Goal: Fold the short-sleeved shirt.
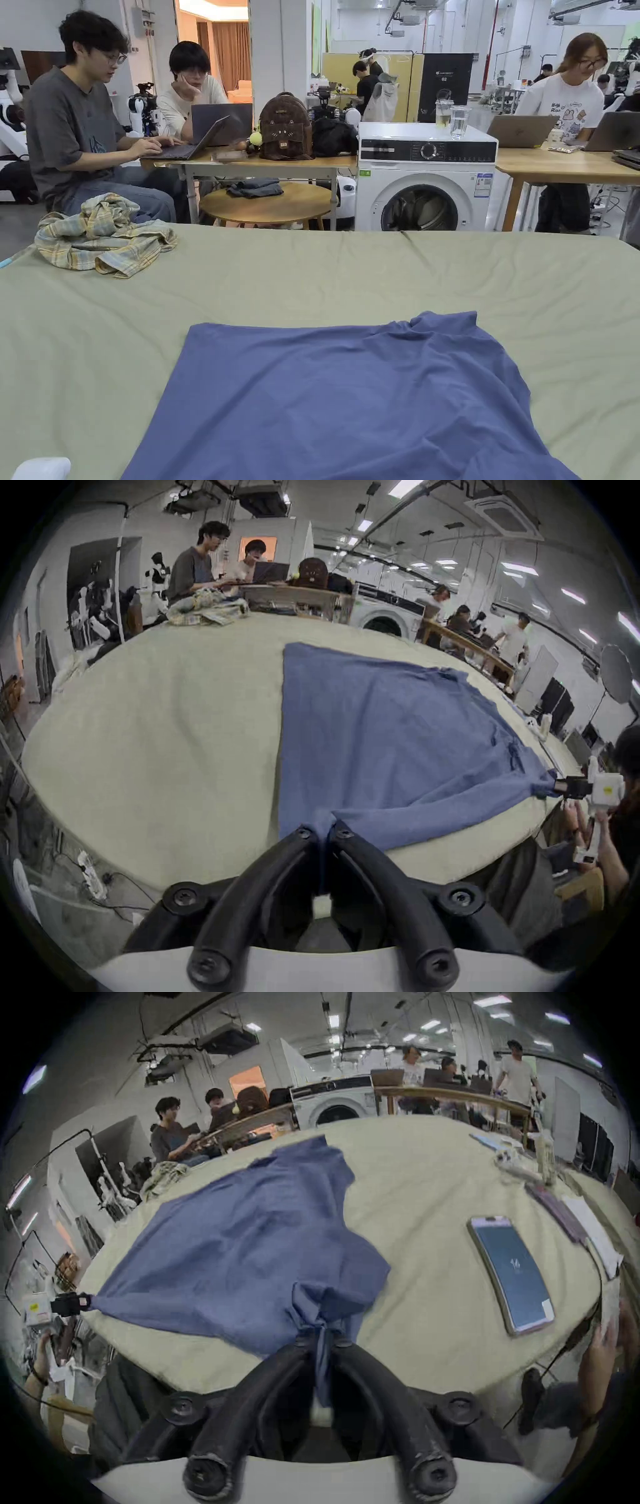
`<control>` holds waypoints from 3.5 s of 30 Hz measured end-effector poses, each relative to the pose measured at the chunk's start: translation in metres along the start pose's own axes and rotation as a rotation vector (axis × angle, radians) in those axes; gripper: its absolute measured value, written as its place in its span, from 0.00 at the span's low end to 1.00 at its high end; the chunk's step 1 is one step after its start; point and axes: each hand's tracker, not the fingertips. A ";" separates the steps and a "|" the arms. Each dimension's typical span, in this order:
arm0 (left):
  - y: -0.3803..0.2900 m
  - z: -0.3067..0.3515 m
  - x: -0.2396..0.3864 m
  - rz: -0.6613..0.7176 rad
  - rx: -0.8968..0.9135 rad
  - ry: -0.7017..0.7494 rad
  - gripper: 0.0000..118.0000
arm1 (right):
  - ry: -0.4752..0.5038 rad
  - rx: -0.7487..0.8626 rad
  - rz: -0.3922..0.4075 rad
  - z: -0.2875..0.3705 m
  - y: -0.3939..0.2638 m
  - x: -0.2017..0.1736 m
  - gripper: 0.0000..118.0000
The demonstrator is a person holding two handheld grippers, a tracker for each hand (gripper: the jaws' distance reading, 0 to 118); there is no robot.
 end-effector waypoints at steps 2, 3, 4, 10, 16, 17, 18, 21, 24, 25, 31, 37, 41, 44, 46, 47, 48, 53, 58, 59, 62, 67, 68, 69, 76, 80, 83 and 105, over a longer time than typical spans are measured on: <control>-0.001 0.002 -0.002 0.026 0.009 -0.068 0.30 | -0.001 0.002 -0.007 0.001 0.001 0.001 0.40; -0.001 0.006 -0.001 0.024 0.036 -0.083 0.46 | -0.006 0.013 0.003 0.005 0.000 0.001 0.52; 0.000 0.014 0.009 0.006 0.069 -0.088 0.52 | -0.020 0.058 0.049 0.011 0.002 -0.003 0.52; 0.036 0.034 0.053 -0.130 0.248 -0.048 0.59 | -0.061 0.276 0.321 0.028 0.026 -0.063 0.52; 0.056 0.013 0.095 -0.106 0.303 -0.026 0.45 | 0.001 0.306 0.246 -0.009 0.057 -0.106 0.44; 0.056 0.010 0.099 -0.108 0.318 -0.032 0.31 | 0.012 0.299 0.217 -0.014 0.061 -0.110 0.32; 0.056 0.008 0.101 -0.109 0.323 -0.036 0.14 | 0.006 0.302 0.219 -0.018 0.063 -0.112 0.11; 0.054 0.003 0.111 -0.131 0.331 -0.012 0.00 | -0.028 0.313 0.214 -0.027 0.063 -0.118 0.00; 0.054 0.004 0.114 -0.138 0.345 -0.009 0.00 | 0.002 0.309 0.210 -0.027 0.061 -0.118 0.00; 0.055 0.004 0.113 -0.125 0.348 -0.029 0.00 | -0.005 0.310 0.212 -0.027 0.060 -0.121 0.00; 0.058 0.016 0.095 -0.071 0.342 -0.049 0.00 | 0.013 0.305 0.228 -0.020 0.058 -0.119 0.00; 0.038 0.038 0.041 -0.096 0.218 0.022 0.00 | 0.019 0.293 0.258 -0.003 0.045 -0.115 0.00; 0.017 0.030 0.007 0.007 0.109 0.008 0.41 | 0.051 0.271 0.244 0.001 0.039 -0.111 0.00; 0.006 0.015 0.003 0.002 0.074 -0.023 0.41 | 0.072 0.254 0.211 0.002 0.039 -0.107 0.00; 0.002 -0.003 0.005 -0.016 0.001 -0.023 0.41 | 0.071 0.250 0.193 0.003 0.038 -0.103 0.00; 0.000 -0.015 0.005 -0.020 -0.046 -0.030 0.41 | 0.069 0.249 0.185 0.004 0.039 -0.100 0.00; -0.002 -0.026 0.005 -0.029 -0.095 -0.033 0.40 | 0.066 0.248 0.176 0.006 0.038 -0.097 0.00; -0.001 -0.048 0.001 -0.023 -0.094 0.006 0.00 | 0.016 0.244 0.141 0.023 0.033 -0.075 0.00; 0.005 -0.056 0.019 -0.105 -0.170 0.057 0.00 | -0.020 0.222 0.086 0.041 0.026 -0.043 0.00; 0.008 -0.057 0.022 -0.114 -0.191 0.077 0.00 | -0.030 0.213 0.074 0.041 0.026 -0.033 0.00; 0.006 -0.057 0.033 -0.127 -0.197 0.096 0.00 | 0.009 0.096 0.008 0.035 0.020 -0.011 0.52; 0.003 -0.056 0.034 -0.102 -0.166 0.101 0.00 | 0.049 0.016 -0.061 0.009 0.002 0.000 0.52; 0.000 -0.055 0.026 -0.069 -0.167 0.097 0.00 | 0.039 0.003 -0.064 0.002 0.000 0.000 0.52; 0.000 -0.055 0.024 -0.045 -0.170 0.092 0.00 | 0.038 -0.019 -0.066 -0.005 -0.001 0.001 0.51; 0.006 -0.048 0.017 -0.034 -0.174 0.051 0.00 | 0.053 -0.030 -0.086 -0.012 0.001 0.000 0.02; 0.036 -0.016 0.011 0.068 0.027 -0.054 0.00 | 0.058 0.065 -0.033 -0.007 0.041 -0.007 0.02; 0.077 -0.019 0.013 0.049 0.084 -0.032 0.00 | 0.069 0.098 -0.012 -0.029 0.085 -0.014 0.02; 0.177 -0.122 0.053 -0.096 0.231 0.089 0.49 | -0.168 0.247 0.139 -0.157 0.171 -0.064 0.43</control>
